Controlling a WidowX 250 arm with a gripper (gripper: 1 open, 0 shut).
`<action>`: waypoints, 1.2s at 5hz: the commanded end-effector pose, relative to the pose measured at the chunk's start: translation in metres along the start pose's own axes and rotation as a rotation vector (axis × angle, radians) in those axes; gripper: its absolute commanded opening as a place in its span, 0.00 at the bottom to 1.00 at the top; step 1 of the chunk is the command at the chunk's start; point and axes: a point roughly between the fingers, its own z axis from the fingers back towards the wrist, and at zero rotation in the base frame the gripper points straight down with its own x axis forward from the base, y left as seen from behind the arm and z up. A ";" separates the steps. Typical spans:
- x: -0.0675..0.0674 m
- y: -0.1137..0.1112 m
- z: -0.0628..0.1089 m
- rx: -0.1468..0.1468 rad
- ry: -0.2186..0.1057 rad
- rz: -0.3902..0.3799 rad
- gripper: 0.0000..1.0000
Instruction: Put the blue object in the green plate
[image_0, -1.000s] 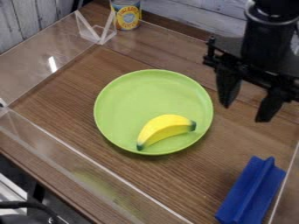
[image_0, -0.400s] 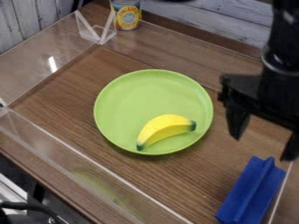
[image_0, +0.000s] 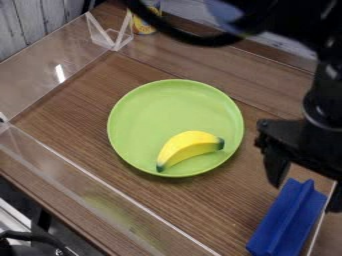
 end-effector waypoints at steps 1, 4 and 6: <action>-0.001 -0.002 -0.007 -0.011 -0.024 0.002 1.00; -0.004 -0.001 -0.040 -0.018 -0.025 0.027 1.00; -0.003 0.001 -0.054 -0.017 -0.021 0.045 1.00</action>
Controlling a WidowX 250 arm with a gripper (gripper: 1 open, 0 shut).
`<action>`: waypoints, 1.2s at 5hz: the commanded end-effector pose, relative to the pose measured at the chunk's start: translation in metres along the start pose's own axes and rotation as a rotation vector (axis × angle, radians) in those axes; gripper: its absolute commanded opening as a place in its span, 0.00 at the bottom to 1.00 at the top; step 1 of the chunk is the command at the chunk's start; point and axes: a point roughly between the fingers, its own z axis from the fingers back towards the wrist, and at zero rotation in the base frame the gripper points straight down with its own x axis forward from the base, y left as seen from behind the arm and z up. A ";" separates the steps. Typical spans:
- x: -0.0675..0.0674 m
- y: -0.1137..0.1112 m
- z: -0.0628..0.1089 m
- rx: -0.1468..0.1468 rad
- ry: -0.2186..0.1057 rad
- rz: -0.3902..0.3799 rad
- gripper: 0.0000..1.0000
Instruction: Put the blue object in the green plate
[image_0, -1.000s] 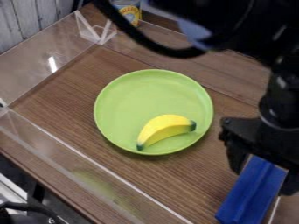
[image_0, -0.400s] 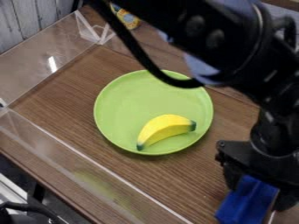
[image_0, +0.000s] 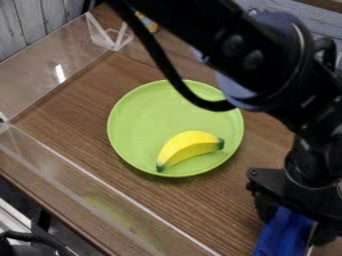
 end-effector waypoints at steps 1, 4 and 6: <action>0.005 0.001 0.004 -0.007 -0.015 0.010 0.00; 0.009 0.008 0.023 0.027 0.029 0.012 0.00; 0.026 0.019 0.069 0.068 0.015 0.005 0.00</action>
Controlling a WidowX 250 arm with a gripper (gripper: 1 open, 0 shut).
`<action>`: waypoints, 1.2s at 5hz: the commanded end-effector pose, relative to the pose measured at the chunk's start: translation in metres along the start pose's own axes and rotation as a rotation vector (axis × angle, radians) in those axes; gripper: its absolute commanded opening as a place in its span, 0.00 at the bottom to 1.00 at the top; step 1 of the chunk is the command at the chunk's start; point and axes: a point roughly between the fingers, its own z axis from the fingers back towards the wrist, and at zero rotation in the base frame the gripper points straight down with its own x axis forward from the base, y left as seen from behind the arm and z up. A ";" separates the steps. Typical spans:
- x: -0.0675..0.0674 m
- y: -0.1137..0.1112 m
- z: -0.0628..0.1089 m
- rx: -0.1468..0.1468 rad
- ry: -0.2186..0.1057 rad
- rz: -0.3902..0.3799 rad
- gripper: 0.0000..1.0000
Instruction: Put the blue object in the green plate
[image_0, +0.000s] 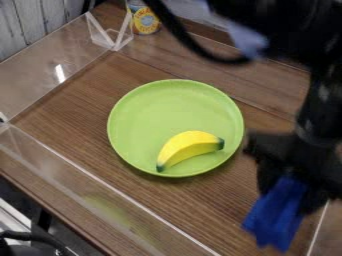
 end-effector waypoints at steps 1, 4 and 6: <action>0.016 0.023 0.048 0.007 -0.083 0.050 0.00; 0.065 0.075 0.074 0.036 -0.147 0.142 0.00; 0.082 0.072 0.060 0.034 -0.145 0.164 0.00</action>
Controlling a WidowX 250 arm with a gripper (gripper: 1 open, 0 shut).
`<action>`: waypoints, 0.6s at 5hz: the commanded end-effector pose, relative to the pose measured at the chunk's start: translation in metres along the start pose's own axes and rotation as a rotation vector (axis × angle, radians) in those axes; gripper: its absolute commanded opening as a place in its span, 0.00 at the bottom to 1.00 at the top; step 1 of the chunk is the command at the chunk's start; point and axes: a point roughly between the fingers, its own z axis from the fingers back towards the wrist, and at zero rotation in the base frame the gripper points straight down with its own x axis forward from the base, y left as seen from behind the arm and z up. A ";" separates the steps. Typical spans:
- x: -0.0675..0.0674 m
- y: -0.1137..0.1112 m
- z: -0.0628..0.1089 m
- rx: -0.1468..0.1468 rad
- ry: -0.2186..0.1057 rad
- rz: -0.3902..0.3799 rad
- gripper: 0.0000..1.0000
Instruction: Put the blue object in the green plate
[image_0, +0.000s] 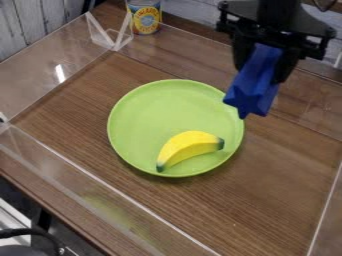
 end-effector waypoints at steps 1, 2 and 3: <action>0.013 0.004 0.010 -0.022 -0.056 0.017 0.00; 0.014 0.006 0.005 -0.026 -0.055 0.019 0.00; 0.014 0.007 0.001 -0.030 -0.054 0.019 0.00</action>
